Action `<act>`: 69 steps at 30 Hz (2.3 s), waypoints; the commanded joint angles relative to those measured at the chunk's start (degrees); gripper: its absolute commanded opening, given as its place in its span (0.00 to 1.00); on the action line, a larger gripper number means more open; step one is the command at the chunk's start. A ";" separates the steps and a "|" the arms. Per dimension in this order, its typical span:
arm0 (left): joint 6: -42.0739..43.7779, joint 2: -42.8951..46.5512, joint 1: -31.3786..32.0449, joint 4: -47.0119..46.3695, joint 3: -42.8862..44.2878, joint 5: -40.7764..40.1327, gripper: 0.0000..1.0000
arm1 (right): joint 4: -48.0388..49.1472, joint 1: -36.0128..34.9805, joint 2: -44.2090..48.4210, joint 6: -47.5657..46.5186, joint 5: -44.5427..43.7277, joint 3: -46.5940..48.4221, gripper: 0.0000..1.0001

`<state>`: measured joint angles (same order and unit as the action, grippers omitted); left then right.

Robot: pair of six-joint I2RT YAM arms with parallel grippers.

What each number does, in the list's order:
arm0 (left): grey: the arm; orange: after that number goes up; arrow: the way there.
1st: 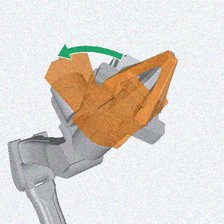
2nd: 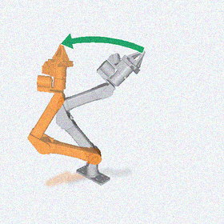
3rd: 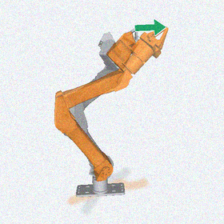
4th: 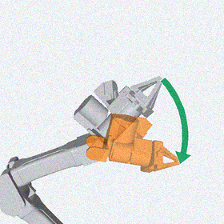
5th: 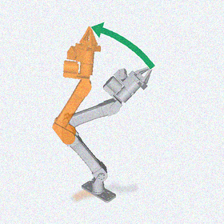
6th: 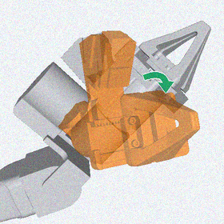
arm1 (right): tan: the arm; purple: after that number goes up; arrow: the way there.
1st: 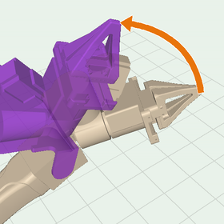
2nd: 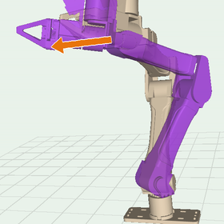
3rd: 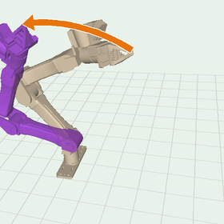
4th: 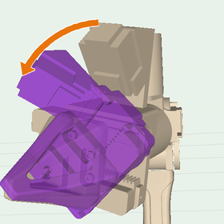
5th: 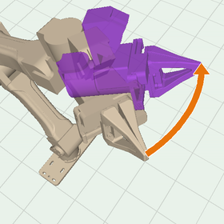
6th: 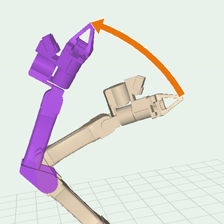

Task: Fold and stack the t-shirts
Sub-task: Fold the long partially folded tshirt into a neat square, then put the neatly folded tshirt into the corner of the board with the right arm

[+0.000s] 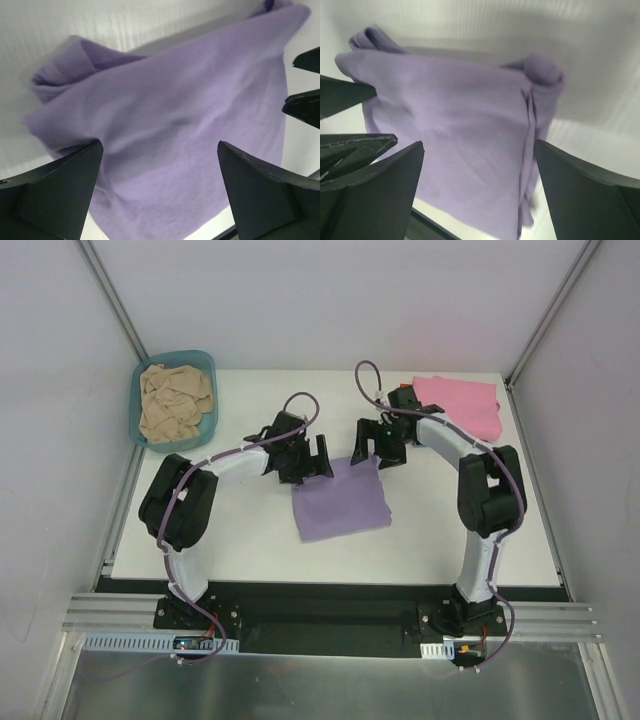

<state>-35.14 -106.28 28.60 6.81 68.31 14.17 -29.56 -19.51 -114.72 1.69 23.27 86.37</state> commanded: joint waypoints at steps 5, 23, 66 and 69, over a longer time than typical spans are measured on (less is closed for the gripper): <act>1.65 14.66 0.23 5.93 -0.02 -8.97 0.99 | -0.62 -0.80 31.15 -3.47 -17.54 -9.27 0.97; 0.69 49.67 0.23 12.44 -28.14 -25.25 0.99 | -0.41 0.70 17.96 -3.45 -5.68 -11.49 0.97; -3.10 48.80 -1.18 12.88 -31.31 -23.84 0.99 | -0.84 -11.43 1.69 -1.69 -37.75 1.87 0.01; -2.75 49.24 -1.53 13.14 -31.05 -24.02 0.99 | -1.11 -11.52 2.39 -6.43 -44.87 4.85 0.01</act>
<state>-39.38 -58.70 27.99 19.88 36.97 -8.08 -29.39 -31.35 -113.58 0.84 -7.11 85.84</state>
